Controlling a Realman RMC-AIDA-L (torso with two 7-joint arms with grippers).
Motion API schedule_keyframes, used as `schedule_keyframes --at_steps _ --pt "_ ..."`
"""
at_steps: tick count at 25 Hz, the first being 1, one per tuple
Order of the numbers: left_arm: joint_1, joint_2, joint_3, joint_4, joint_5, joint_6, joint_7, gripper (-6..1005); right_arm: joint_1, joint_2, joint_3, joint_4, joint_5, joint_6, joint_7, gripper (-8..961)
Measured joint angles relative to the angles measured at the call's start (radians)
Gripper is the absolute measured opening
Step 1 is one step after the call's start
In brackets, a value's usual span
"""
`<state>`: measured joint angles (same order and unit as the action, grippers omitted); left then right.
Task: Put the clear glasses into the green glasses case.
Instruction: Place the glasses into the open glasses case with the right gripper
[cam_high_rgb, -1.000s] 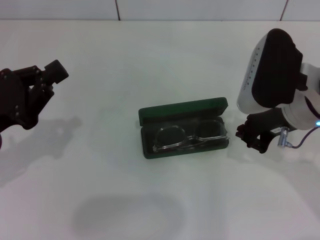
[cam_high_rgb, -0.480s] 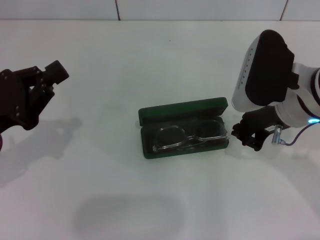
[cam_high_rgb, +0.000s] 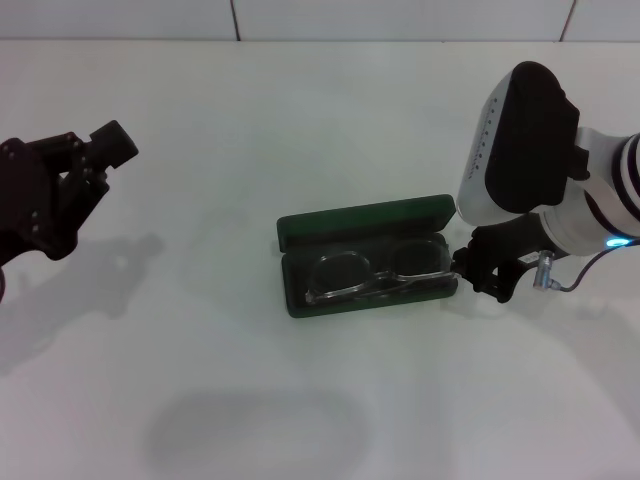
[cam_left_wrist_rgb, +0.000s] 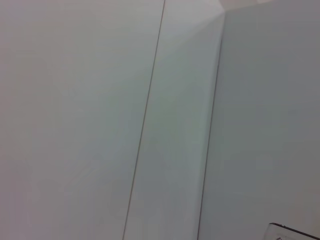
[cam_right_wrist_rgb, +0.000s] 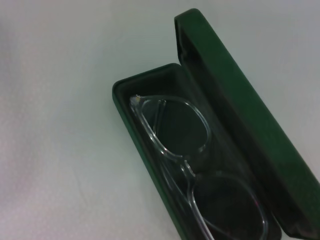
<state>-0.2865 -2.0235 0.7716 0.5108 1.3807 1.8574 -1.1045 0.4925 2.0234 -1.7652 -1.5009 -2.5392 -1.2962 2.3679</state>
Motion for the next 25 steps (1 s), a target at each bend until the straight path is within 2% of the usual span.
schedule_keyframes --at_steps 25 --pt "0.004 -0.001 0.0 -0.008 0.001 0.0 0.003 39 0.0 0.0 -0.002 0.054 0.045 0.071 -0.046 44"
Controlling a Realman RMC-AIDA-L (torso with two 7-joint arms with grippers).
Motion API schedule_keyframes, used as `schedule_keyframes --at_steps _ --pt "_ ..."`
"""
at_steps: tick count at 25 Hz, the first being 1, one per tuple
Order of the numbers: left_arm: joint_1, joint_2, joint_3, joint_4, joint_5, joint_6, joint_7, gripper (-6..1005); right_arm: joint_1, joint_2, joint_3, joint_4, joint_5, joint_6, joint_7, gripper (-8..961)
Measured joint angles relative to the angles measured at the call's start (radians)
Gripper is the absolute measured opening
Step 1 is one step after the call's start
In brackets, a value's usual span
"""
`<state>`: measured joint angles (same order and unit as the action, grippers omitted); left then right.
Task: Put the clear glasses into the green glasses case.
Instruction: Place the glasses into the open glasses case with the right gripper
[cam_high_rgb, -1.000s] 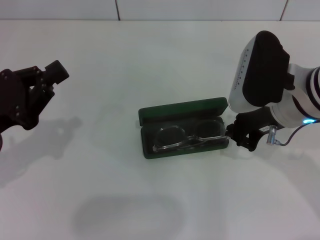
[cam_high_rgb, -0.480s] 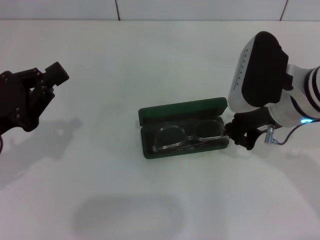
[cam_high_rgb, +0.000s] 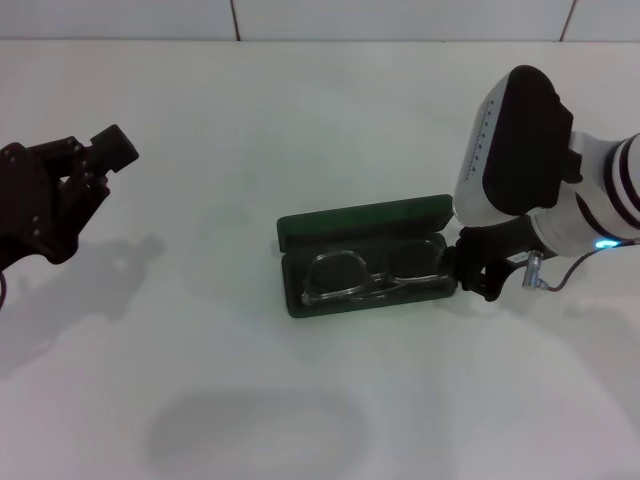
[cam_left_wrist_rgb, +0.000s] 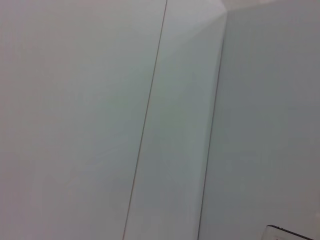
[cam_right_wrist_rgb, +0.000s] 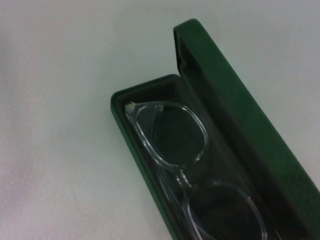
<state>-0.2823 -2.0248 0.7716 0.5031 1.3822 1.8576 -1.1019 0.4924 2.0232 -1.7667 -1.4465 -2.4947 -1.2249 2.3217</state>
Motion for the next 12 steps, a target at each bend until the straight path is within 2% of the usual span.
schedule_keyframes --at_steps 12 --pt "0.001 0.0 0.001 -0.002 0.0 0.0 -0.001 39 -0.001 0.001 -0.002 0.017 0.024 0.036 -0.02 43"
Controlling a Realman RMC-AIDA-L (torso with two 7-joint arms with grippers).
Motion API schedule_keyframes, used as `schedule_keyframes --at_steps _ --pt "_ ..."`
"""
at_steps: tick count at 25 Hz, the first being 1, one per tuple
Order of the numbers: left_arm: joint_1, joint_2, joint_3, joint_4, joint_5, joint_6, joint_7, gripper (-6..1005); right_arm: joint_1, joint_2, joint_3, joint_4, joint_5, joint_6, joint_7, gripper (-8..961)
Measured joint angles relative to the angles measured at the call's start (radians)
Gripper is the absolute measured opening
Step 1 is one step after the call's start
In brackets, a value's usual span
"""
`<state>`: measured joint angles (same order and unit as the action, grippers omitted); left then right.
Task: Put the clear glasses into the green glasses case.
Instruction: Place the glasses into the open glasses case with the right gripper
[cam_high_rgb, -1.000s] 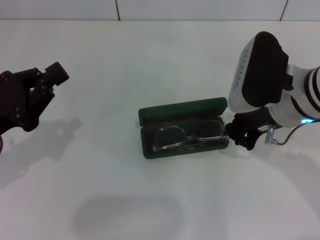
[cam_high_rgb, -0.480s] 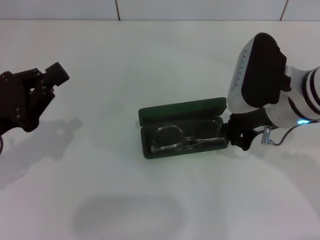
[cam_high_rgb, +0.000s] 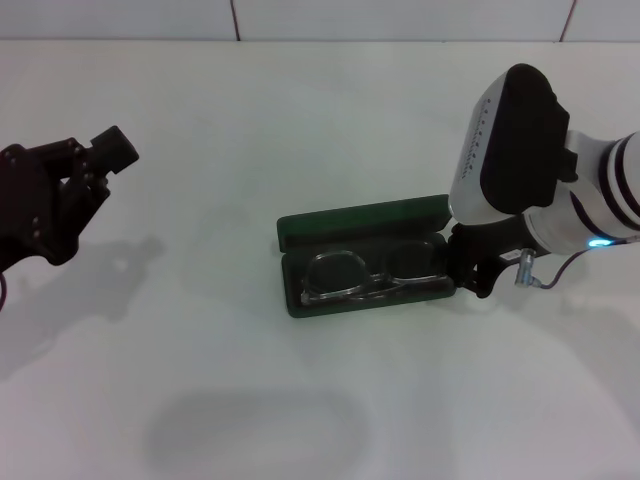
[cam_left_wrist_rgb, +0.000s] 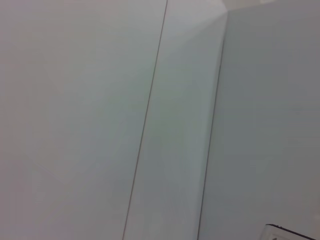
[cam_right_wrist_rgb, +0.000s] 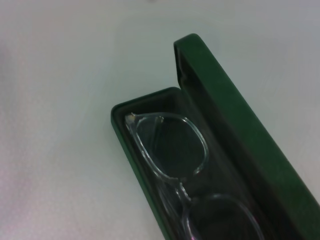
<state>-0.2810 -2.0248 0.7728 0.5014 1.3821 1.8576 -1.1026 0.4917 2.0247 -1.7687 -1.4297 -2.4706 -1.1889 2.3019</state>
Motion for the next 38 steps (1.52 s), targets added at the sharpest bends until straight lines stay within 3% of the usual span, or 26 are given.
schedule_keyframes --at_steps 10,23,38 --pt "0.004 -0.002 0.0 0.0 0.0 0.0 0.001 39 -0.001 -0.001 -0.001 0.02 0.016 0.01 -0.012 43" --pt "0.011 -0.006 0.0 0.0 0.0 0.002 0.007 39 -0.055 0.001 0.0 -0.095 0.015 -0.078 0.003 42" --pt "0.014 -0.011 0.0 0.0 0.0 0.003 0.007 39 -0.037 0.0 -0.002 -0.028 0.011 -0.024 -0.004 44"
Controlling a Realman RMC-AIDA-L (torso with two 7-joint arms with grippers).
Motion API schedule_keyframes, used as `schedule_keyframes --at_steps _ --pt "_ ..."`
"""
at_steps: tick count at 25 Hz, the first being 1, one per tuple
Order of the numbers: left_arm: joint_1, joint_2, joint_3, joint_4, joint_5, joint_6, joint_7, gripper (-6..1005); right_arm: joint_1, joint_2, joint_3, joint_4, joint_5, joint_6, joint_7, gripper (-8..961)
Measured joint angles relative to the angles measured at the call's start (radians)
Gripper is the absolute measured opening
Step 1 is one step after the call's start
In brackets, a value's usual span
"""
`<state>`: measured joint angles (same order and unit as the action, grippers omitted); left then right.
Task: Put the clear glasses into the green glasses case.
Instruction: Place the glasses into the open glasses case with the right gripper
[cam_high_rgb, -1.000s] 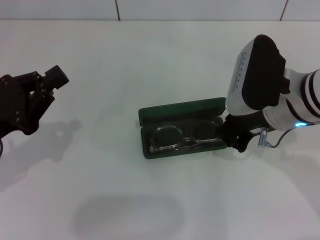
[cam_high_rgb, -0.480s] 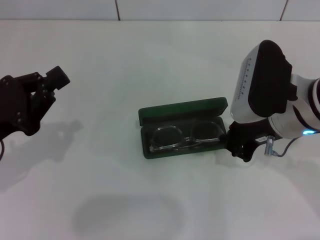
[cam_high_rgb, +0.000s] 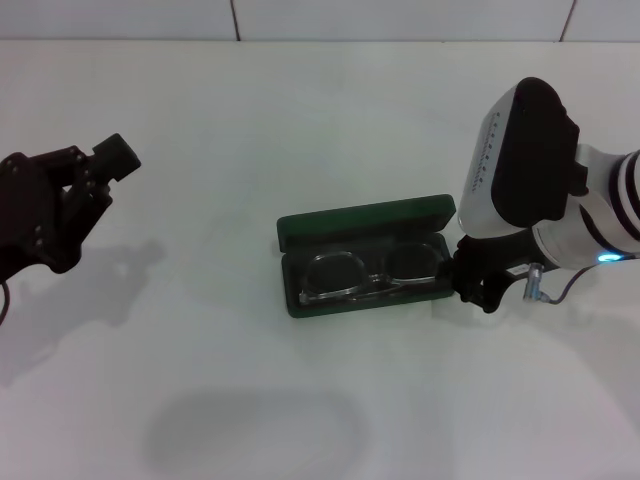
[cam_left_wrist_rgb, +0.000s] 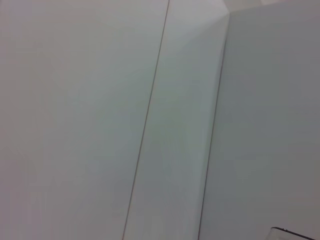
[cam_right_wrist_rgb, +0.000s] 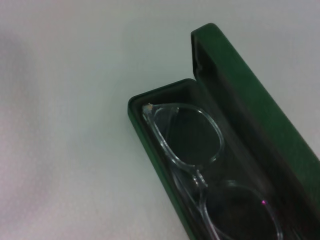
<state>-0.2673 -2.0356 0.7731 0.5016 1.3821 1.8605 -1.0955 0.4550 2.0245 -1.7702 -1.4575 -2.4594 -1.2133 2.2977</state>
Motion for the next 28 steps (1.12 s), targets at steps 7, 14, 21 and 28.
schedule_keyframes --at_steps 7,14,21,28 --pt "0.002 -0.002 0.0 0.0 0.0 0.0 0.0 39 0.012 -0.001 0.0 0.027 0.002 0.016 -0.009 44" --pt "0.003 -0.002 0.0 0.0 0.002 0.0 0.0 39 0.013 0.0 -0.001 0.038 0.003 0.037 -0.012 45" --pt "0.004 -0.001 0.0 0.0 0.008 0.0 0.0 39 0.012 0.0 -0.002 0.039 0.004 0.057 -0.02 46" --pt "0.005 -0.002 0.0 -0.002 0.009 0.0 0.0 39 -0.045 0.0 0.005 -0.107 0.004 -0.023 0.003 46"
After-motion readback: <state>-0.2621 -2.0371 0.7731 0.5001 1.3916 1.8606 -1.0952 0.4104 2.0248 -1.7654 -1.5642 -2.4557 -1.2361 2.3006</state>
